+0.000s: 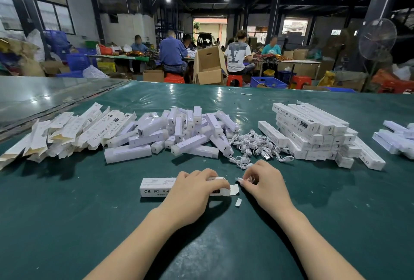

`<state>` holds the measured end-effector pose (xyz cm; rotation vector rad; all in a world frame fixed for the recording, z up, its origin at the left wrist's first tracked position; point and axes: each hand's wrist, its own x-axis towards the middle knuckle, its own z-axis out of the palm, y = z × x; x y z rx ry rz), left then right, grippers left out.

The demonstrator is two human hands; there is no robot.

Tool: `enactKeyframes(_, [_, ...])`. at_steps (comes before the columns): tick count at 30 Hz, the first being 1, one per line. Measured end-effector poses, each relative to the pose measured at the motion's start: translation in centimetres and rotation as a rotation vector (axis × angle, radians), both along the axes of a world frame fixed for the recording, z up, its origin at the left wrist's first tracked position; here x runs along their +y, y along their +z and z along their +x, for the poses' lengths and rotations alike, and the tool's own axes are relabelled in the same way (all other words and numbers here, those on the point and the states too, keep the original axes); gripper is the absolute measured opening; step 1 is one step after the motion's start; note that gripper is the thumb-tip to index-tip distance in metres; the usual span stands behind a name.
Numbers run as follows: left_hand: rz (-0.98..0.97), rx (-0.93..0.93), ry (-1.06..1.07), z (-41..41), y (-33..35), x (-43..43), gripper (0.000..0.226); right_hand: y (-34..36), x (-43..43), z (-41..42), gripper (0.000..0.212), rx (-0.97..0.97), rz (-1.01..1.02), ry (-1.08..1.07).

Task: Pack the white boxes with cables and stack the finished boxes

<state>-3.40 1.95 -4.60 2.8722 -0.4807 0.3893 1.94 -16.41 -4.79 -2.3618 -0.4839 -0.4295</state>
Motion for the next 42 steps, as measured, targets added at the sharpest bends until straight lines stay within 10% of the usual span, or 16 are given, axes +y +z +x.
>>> enactKeyframes(8, [-0.017, -0.014, 0.004, 0.0, -0.1, -0.1, 0.061, 1.1, 0.5, -1.0, 0.036, 0.236, 0.606, 0.094])
enactKeyframes(33, [-0.039, -0.043, 0.081, 0.0, 0.3, -0.6, 0.042, 1.5, 0.2, -1.4, 0.020, 0.439, 0.264, 0.362])
enactKeyframes(42, [-0.064, -0.032, 0.047, 0.1, 0.4, -0.2, 0.054, 0.9, 1.4, -1.8, 0.025, 0.195, 0.188, 0.239])
